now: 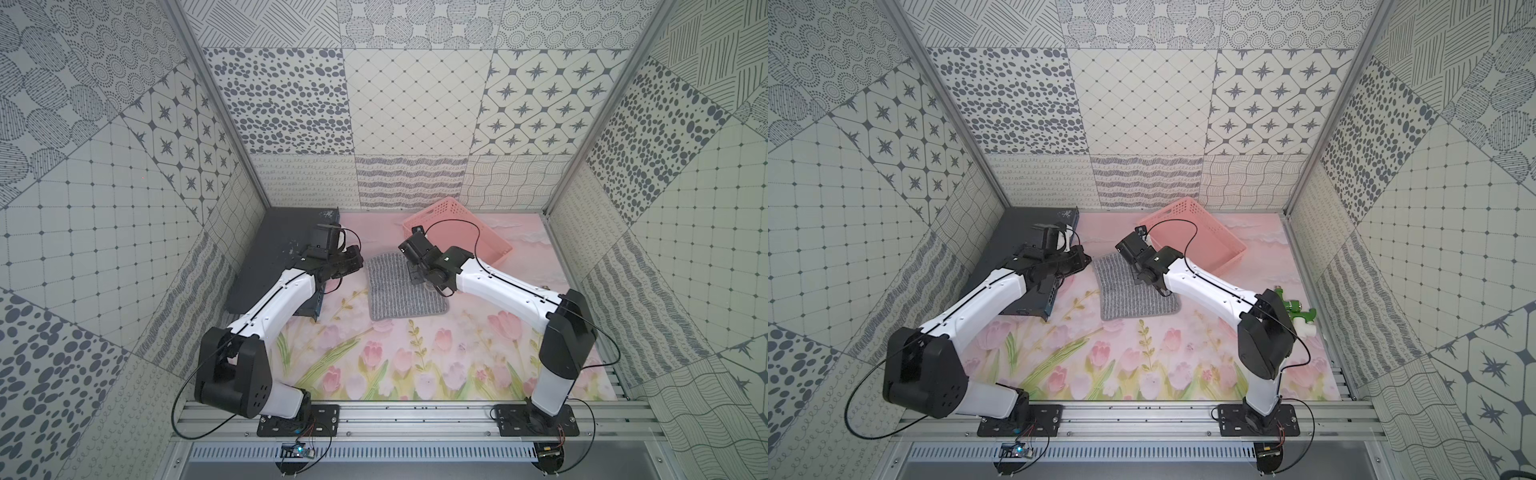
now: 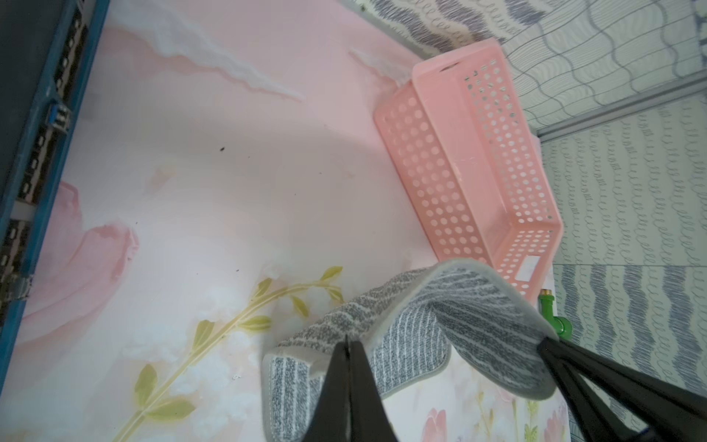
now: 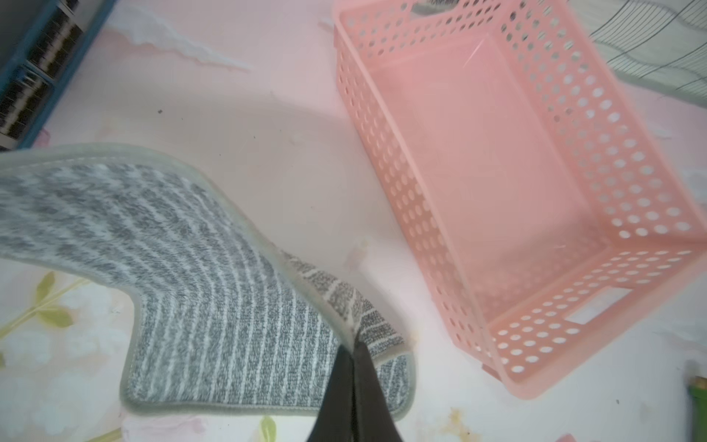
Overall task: Fold the square dishcloth
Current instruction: Flatten out the cleaning item at the center of the board.
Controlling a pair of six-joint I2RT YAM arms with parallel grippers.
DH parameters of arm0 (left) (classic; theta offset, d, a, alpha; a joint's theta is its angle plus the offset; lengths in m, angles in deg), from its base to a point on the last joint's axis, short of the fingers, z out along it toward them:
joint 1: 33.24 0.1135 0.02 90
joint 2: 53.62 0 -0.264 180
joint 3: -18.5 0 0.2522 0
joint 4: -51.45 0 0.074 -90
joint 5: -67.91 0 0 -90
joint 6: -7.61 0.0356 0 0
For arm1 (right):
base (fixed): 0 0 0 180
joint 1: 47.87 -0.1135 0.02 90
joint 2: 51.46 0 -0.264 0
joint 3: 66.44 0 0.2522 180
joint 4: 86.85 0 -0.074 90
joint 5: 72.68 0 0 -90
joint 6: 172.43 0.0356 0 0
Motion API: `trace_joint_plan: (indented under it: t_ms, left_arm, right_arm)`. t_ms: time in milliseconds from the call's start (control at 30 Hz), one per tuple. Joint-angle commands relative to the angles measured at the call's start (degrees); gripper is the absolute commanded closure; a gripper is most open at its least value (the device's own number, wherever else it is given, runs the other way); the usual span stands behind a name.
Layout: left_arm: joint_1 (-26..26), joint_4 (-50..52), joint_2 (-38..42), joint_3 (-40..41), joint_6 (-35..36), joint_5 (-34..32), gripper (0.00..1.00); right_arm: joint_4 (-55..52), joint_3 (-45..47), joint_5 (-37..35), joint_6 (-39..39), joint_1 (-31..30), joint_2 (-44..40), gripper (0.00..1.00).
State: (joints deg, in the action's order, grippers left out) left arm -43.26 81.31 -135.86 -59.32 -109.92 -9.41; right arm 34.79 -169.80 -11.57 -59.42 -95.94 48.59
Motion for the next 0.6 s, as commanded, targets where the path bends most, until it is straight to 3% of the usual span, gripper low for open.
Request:
trace_joint_plan:
  t_ms: [0, 200, 567]
  left_arm:
    - [-0.9, -2.2, 7.0, 0.5, 8.5, 3.9, 1.00]
    - [-1.6, 2.0, 13.8, 0.7, 8.8, 3.9, 1.00]
    - [-1.9, 12.1, 24.7, 0.4, 5.2, 11.1, 1.00]
  right_arm:
    - [-1.5, 1.4, -2.4, -4.9, 0.0, -5.8, 1.00]
    - [-7.3, 2.1, 1.8, -7.8, -0.2, -14.6, 1.00]
    - [-23.6, -2.8, 15.4, -7.2, -2.0, -24.4, 1.00]
